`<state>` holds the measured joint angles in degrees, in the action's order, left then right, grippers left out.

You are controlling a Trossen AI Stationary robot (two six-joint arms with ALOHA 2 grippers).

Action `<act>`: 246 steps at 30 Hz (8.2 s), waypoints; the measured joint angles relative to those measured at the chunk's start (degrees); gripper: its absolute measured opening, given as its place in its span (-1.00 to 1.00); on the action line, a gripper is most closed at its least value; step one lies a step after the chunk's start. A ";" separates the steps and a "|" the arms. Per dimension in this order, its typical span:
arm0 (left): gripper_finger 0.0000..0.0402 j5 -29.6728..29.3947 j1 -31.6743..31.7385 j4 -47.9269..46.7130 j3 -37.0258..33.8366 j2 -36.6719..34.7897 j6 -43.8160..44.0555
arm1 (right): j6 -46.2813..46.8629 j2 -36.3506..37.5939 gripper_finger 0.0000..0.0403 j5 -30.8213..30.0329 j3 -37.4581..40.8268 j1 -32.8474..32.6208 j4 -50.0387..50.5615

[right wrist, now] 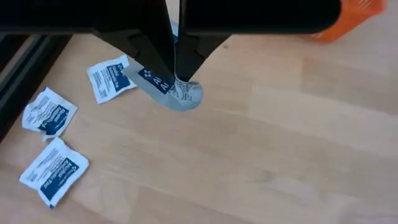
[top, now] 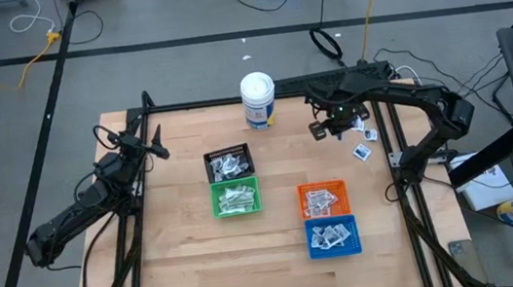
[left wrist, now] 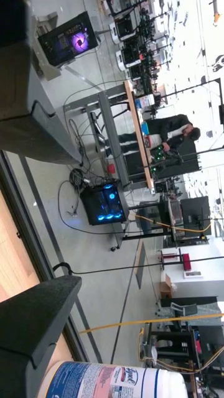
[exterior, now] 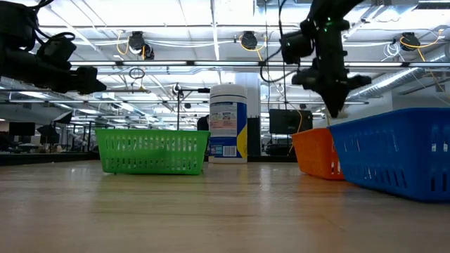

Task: Pick & Place First Aid Supplies
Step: Put the blue pad into the blue bin

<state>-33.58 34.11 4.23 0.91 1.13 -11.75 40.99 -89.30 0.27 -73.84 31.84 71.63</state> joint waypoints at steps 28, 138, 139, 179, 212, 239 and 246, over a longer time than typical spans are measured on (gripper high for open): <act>0.56 0.01 -0.01 0.00 0.00 0.00 0.00 | 20.07 0.00 -1.00 2.28 -5.67 -40.40 2.77; 0.54 0.02 0.00 -0.02 0.00 0.00 0.00 | -6.77 0.98 0.26 -5.89 8.39 24.12 -9.69; 0.54 0.02 -0.01 -0.02 0.00 0.00 0.00 | -6.30 0.98 0.26 -5.74 10.29 24.08 -11.77; 0.63 0.00 0.00 0.00 0.00 0.00 0.00 | -3.82 0.96 -0.74 -3.08 25.00 24.32 -29.02; 0.64 0.02 0.00 0.00 0.00 0.00 0.00 | 12.21 -10.40 -0.43 -1.41 15.78 27.07 -19.66; 0.65 0.00 0.00 0.00 0.00 0.00 0.00 | 1.79 0.30 -1.00 -0.17 8.99 19.00 -7.96; 0.58 0.00 -0.01 -0.02 0.00 -0.01 0.00 | 2.63 4.86 -1.00 -0.18 5.39 12.76 -3.38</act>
<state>-33.58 34.10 4.21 0.91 1.11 -11.75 43.62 -84.44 0.10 -68.45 44.61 68.24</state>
